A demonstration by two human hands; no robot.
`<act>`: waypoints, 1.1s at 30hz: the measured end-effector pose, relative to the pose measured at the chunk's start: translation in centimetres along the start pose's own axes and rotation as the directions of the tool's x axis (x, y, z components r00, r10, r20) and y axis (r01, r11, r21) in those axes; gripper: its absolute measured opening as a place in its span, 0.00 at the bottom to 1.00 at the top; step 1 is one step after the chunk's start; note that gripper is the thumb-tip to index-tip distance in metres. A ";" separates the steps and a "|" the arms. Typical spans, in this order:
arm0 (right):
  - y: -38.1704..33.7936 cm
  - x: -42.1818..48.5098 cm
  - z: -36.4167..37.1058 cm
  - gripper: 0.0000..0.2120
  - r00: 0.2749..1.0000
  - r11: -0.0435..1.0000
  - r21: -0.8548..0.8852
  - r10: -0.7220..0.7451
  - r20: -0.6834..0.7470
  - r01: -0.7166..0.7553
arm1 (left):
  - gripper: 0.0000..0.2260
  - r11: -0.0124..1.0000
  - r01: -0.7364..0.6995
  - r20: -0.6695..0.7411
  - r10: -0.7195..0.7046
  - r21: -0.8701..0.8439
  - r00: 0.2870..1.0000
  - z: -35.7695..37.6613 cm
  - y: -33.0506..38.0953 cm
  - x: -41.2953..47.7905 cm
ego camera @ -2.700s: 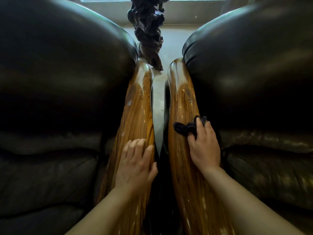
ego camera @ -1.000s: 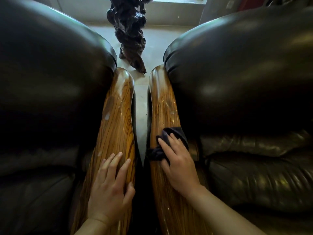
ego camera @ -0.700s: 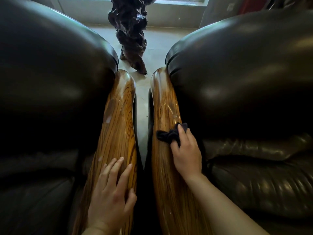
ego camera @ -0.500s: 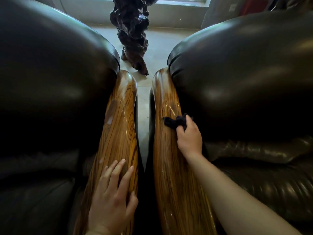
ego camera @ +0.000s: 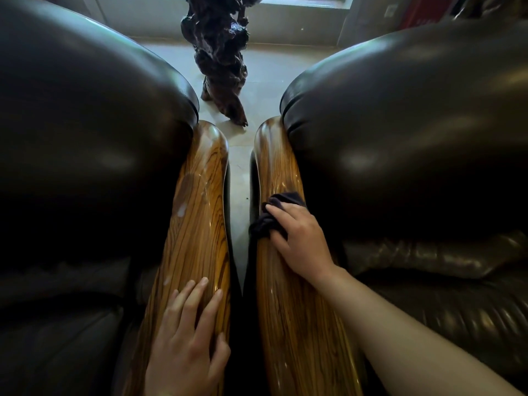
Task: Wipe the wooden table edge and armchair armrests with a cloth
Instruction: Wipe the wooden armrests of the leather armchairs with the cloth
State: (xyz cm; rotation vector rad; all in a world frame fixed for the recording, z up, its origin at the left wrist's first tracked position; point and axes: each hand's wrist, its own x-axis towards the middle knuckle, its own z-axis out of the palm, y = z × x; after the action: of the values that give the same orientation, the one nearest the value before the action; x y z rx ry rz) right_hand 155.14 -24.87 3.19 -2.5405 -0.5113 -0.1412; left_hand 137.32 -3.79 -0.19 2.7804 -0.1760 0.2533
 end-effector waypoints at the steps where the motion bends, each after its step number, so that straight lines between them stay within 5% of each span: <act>1: 0.2 0.6 -0.1 0.25 1.000 1.000 -0.015 0.015 0.022 -0.015 | 0.28 1.000 -0.002 -0.003 0.002 0.001 1.000 0.0 0.0 0.1; 4: 0.6 2.9 0.2 0.30 0.989 0.993 -0.081 0.091 0.115 -0.082 | 0.28 1.000 0.000 -0.014 0.000 0.010 1.000 -0.2 0.2 0.3; 13: 0.5 9.8 1.7 0.36 0.934 0.921 -0.171 0.357 0.010 -0.350 | 0.28 1.000 -0.006 -0.013 0.006 0.010 1.000 0.0 0.0 0.2; 18: -0.4 5.6 0.8 0.24 0.996 0.995 -0.092 0.045 0.079 -0.037 | 0.27 1.000 0.027 0.043 -0.028 0.010 0.999 -0.5 0.5 -0.1; 21: 0.7 0.7 -0.5 0.24 0.973 0.988 -0.008 -0.150 0.174 0.154 | 0.28 0.999 0.047 0.075 -0.049 0.020 0.996 -0.7 0.6 0.0; 23: 2.4 0.3 -1.4 0.26 0.979 0.998 0.027 -0.060 0.193 0.056 | 0.28 0.998 0.054 0.094 -0.056 0.021 0.994 -0.8 0.6 0.0; 25: 2.8 1.7 -1.3 0.29 0.967 0.979 0.040 0.190 0.172 -0.199 | 0.28 0.998 0.060 0.106 -0.063 0.029 0.992 -0.7 0.5 -0.1; 27: 1.9 3.9 -0.2 0.34 0.940 0.952 -0.090 0.304 0.154 -0.293 | 0.29 0.997 0.068 0.112 -0.072 0.034 0.991 -0.7 0.6 -0.1; 30: -0.2 5.3 1.3 0.36 0.950 0.930 -0.277 0.284 0.128 -0.241 | 0.29 0.998 0.058 0.104 -0.061 0.040 0.993 -0.6 0.5 -0.1; 33: -1.1 1.1 1.3 0.26 0.996 0.976 -0.209 0.080 0.040 -0.070 | 0.29 0.998 0.060 0.081 -0.061 0.019 0.995 -0.6 0.6 -0.1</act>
State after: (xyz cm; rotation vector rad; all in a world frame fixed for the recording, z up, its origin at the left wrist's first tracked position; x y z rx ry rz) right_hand 155.73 -22.99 2.86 -2.7685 -0.4378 -0.1112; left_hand 136.99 -4.17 0.56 2.8086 -0.1103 0.1266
